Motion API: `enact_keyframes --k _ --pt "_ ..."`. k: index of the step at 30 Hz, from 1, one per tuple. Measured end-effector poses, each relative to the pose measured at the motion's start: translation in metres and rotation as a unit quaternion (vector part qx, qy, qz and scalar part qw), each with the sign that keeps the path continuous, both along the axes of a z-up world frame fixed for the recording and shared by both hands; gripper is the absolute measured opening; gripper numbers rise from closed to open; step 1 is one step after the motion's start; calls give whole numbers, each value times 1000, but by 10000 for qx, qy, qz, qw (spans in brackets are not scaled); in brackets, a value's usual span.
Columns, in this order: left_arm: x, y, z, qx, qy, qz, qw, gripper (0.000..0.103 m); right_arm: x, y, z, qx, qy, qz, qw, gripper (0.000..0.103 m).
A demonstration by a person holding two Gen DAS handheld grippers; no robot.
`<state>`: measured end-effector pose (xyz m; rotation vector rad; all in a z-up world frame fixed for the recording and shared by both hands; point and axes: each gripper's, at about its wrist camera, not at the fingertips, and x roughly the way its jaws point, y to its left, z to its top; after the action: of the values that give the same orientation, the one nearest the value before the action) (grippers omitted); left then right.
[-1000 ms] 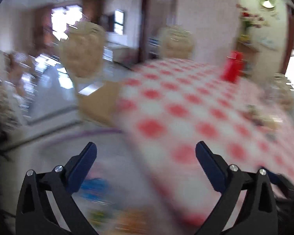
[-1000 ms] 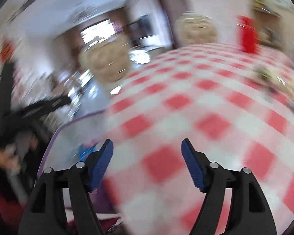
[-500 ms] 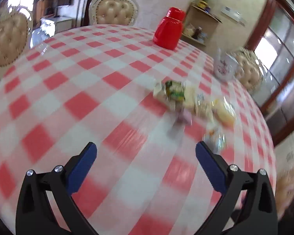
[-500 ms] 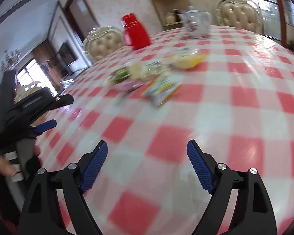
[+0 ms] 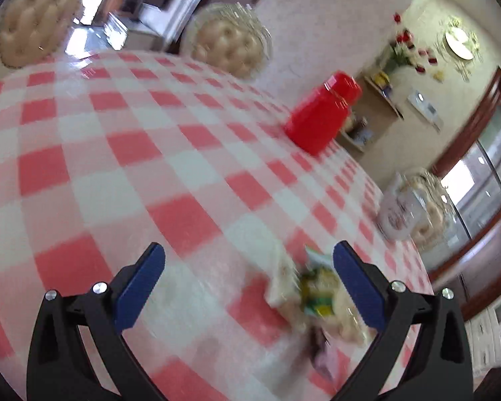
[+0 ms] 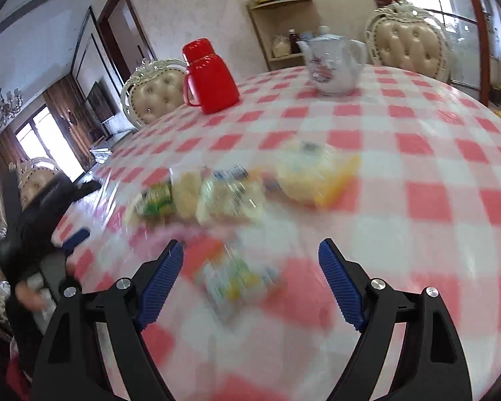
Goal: Organize snacks
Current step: 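Return both grippers to the table and grasp a bread bag with the right gripper, then grasp the green garlic packet with the left gripper while the right holds the bread bag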
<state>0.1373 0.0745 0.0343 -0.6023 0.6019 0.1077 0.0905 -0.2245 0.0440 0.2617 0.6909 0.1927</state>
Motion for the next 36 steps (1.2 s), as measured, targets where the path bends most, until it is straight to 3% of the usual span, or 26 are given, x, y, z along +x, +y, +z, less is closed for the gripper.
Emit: enact_keyframes --k 6,12,15,16,17,19,22,25,28,30,32,33,36 --pt "-6 25 -1 43 75 626 9980 101 66 59 -2 -1074 -70 47 9942 72" --pt "-3 32 -2 -4 245 660 9975 101 109 95 -21 -991 280 377 9940 72" --pt "-6 37 1 -25 216 737 9970 101 107 128 -32 -1590 659 899 9810 62" --pt "-7 40 2 -19 191 787 9967 101 98 135 -31 -1598 590 1150 9787 45" --pt "-9 42 3 -27 162 824 9965 101 94 137 -31 -1371 675 1431 9778 36" --pt "-11 48 7 -25 127 847 9963 101 79 142 -28 -981 753 1940 9732 36" --pt "-9 53 9 94 184 736 9971 101 52 147 -20 -1035 680 2387 9632 36" --pt "-1 57 3 -41 445 463 9979 101 34 125 -6 -716 553 2245 9703 36" --pt "11 42 -3 -45 760 -198 9969 101 16 89 13 -485 307 1827 9815 36" --pt "13 27 -2 179 803 -476 9955 101 2 65 22 -341 129 1456 9887 36" --pt "15 3 -1 680 827 -794 9911 101 -8 38 22 -188 60 1089 9939 36" --pt "17 -12 -3 1031 858 -967 9862 101 -11 30 20 -139 68 965 9952 36" --pt "20 -37 -11 1577 852 -1250 9758 101 -18 6 7 76 247 727 9970 36"
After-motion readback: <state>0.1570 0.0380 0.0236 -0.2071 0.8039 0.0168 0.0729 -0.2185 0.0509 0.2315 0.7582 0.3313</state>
